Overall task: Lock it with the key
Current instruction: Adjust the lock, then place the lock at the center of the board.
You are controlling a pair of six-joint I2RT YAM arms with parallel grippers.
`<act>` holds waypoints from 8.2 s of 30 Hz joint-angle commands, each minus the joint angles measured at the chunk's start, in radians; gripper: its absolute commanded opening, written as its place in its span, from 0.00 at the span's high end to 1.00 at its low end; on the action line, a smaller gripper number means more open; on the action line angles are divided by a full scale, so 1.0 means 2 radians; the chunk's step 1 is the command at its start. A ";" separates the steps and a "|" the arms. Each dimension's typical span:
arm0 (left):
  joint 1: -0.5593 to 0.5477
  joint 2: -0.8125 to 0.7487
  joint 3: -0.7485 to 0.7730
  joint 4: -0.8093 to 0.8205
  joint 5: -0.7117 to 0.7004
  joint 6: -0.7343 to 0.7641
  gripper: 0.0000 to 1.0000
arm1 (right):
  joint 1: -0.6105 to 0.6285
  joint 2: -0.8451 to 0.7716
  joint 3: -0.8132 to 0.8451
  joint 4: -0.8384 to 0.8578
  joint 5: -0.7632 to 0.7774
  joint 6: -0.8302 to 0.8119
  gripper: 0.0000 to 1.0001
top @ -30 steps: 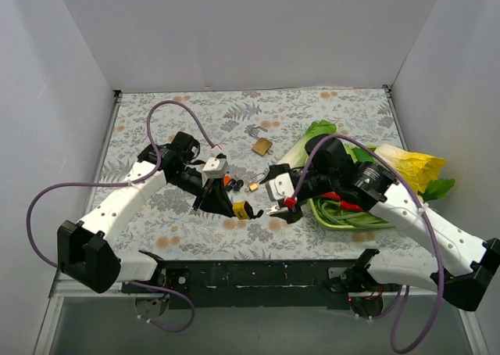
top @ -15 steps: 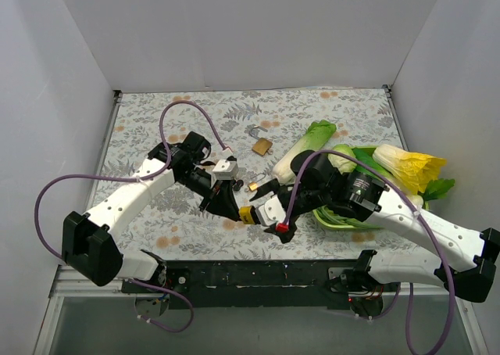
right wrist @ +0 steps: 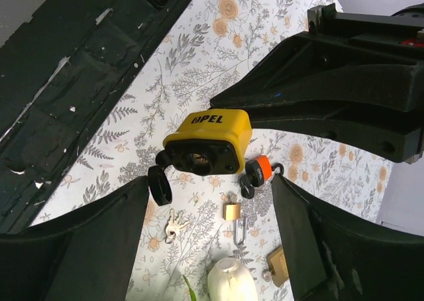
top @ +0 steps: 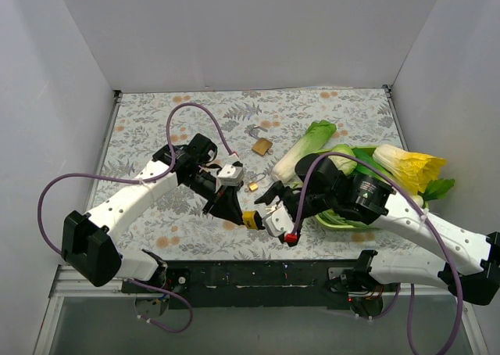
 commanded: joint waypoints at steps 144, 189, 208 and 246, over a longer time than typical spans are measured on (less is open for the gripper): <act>0.018 0.059 -0.056 0.264 0.047 -0.565 1.00 | 0.077 0.090 0.045 -0.017 0.217 0.199 0.08; 0.232 -0.032 -0.115 0.325 -0.035 -0.600 0.02 | -0.035 0.183 0.080 0.011 0.191 0.408 0.99; 0.296 -0.161 -0.107 0.466 -0.436 -0.727 0.02 | -0.061 0.331 0.065 0.096 0.319 0.876 0.99; 0.296 -0.094 -0.101 0.446 -0.395 -0.684 0.02 | -0.066 0.417 0.037 0.108 0.345 0.925 0.36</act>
